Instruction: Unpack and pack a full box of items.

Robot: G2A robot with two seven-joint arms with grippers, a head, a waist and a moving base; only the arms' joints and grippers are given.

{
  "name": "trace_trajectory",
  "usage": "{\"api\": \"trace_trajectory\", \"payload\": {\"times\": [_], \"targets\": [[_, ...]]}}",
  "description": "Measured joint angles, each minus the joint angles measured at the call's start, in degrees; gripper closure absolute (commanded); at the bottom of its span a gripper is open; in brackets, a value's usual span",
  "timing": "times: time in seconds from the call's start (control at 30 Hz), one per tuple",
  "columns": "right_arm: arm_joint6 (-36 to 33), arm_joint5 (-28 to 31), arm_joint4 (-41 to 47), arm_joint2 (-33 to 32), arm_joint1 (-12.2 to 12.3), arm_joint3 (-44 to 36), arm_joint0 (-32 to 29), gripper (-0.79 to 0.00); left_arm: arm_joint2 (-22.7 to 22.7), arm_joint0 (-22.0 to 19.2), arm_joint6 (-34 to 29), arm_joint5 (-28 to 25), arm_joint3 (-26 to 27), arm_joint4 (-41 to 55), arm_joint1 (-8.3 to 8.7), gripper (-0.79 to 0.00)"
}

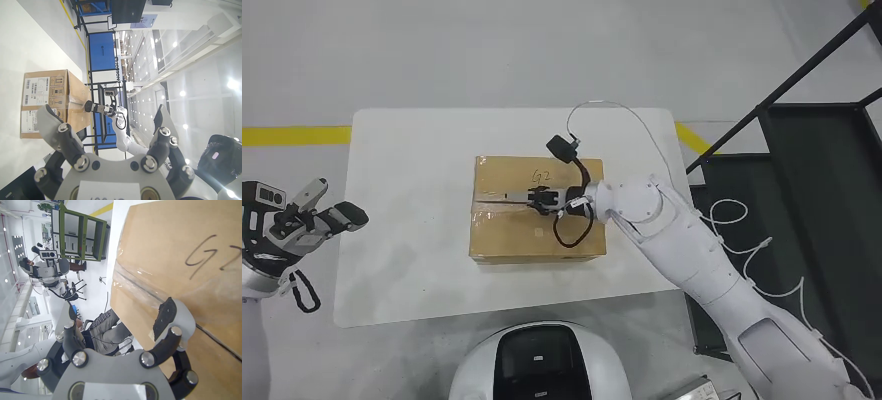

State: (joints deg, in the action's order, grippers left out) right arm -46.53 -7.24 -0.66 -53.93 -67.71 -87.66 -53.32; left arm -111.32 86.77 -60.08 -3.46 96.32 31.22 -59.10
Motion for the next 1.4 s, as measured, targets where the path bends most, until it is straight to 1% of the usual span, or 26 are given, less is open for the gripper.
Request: {"api": "trace_trajectory", "payload": {"times": [0.23,0.37,0.47,0.6,0.73,0.93,1.1,1.4], "targets": [[-0.61,-1.72,-1.4,-6.08,1.85,-5.8,-6.13,-0.785,0.0,0.0,0.0,0.0,0.0,0.0,0.0,-0.785],[-0.47,-0.75,-0.66,-9.0,2.49,-9.27,-8.79,-0.785,0.0,0.0,0.0,0.0,0.0,0.0,0.0,-0.785],[-0.31,0.44,0.28,-10.03,2.62,-10.59,-9.34,-0.785,0.0,0.0,0.0,0.0,0.0,0.0,0.0,-0.785],[0.16,1.19,1.29,-8.42,2.08,-9.45,-7.04,-0.785,0.0,0.0,0.0,0.0,0.0,0.0,0.0,-0.785],[0.9,1.39,2.02,-4.73,0.99,-6.19,-3.25,-0.785,0.0,0.0,0.0,0.0,0.0,0.0,0.0,-0.785],[0.52,-0.57,1.53,-1.19,0.02,-0.89,-0.26,-0.785,0.0,0.0,0.0,0.0,0.0,0.0,0.0,-0.785],[-0.04,-1.56,0.41,-2.73,0.53,-0.49,-1.63,-0.785,0.0,0.0,0.0,0.0,0.0,0.0,0.0,-0.785],[-1.45,-3.81,-1.94,-8.64,2.4,-2.97,-7.37,-0.785,0.0,0.0,0.0,0.0,0.0,0.0,0.0,-0.785]]}}
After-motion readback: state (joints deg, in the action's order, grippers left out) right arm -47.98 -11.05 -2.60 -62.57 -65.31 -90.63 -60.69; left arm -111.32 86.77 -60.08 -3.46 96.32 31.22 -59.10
